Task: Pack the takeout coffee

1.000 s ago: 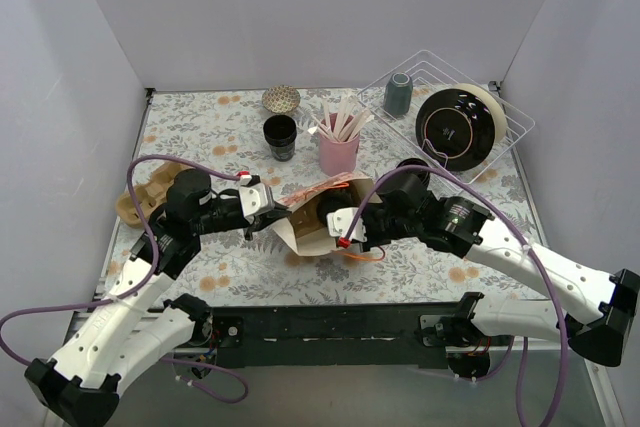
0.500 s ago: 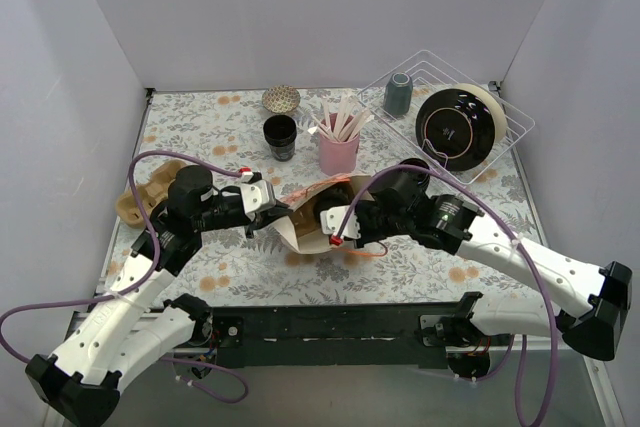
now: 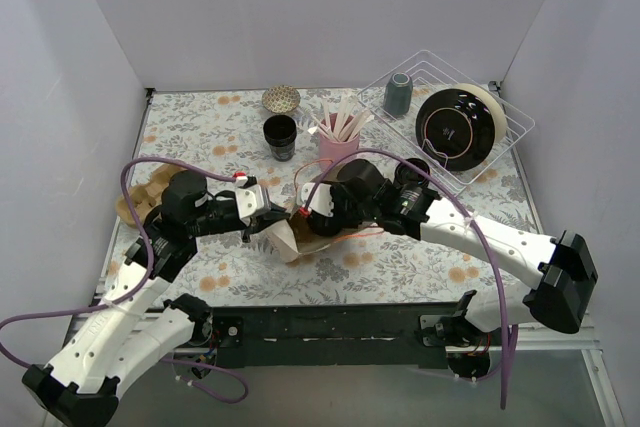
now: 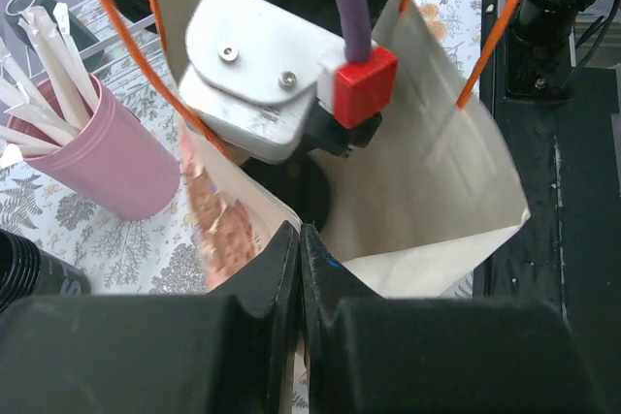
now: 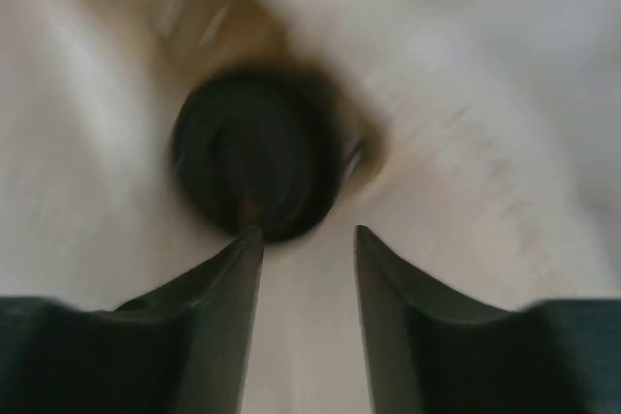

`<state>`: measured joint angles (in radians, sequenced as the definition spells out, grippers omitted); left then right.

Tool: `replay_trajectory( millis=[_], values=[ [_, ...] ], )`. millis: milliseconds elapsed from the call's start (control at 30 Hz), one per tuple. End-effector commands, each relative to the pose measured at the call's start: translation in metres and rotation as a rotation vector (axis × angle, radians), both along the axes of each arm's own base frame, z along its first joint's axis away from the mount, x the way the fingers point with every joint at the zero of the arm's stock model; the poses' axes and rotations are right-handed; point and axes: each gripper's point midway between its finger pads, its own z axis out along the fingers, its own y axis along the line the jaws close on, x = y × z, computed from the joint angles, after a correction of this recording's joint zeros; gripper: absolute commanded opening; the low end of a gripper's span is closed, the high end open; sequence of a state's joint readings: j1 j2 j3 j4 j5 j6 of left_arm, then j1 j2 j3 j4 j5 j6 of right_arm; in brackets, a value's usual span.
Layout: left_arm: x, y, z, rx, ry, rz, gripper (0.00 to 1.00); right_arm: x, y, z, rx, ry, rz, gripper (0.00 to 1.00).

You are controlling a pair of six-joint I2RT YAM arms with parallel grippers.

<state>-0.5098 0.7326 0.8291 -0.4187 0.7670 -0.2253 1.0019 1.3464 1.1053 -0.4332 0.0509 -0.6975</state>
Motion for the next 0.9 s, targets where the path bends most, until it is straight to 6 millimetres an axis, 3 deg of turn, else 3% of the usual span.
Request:
replay_trajectory(
  millis=[0, 100, 333, 667, 733, 867],
  values=[
    [-0.010, -0.001, 0.006, -0.026, -0.005, -0.027, 0.00, 0.007, 0.026, 0.041, 0.225, -0.001, -0.071, 0.58],
    [-0.013, 0.000, 0.003, -0.025, 0.007, -0.030, 0.00, 0.002, 0.031, 0.044, 0.288, 0.043, -0.086, 0.62],
    [-0.016, -0.002, -0.001, -0.028, 0.032, -0.047, 0.00, 0.006, 0.024, 0.021, 0.291, 0.069, -0.175, 0.66],
    [-0.020, -0.001, -0.031, -0.002, 0.053, -0.050, 0.00, 0.003, 0.037, 0.004, 0.406, 0.155, -0.230, 0.76],
    [-0.019, 0.000, -0.034, -0.001, 0.058, -0.043, 0.00, 0.008, 0.041, 0.003, 0.430, 0.155, -0.254, 0.81],
    [-0.021, -0.001, -0.033, -0.013, 0.064, -0.045, 0.00, 0.022, 0.039, 0.000, 0.431, 0.115, -0.320, 0.81]
  ],
)
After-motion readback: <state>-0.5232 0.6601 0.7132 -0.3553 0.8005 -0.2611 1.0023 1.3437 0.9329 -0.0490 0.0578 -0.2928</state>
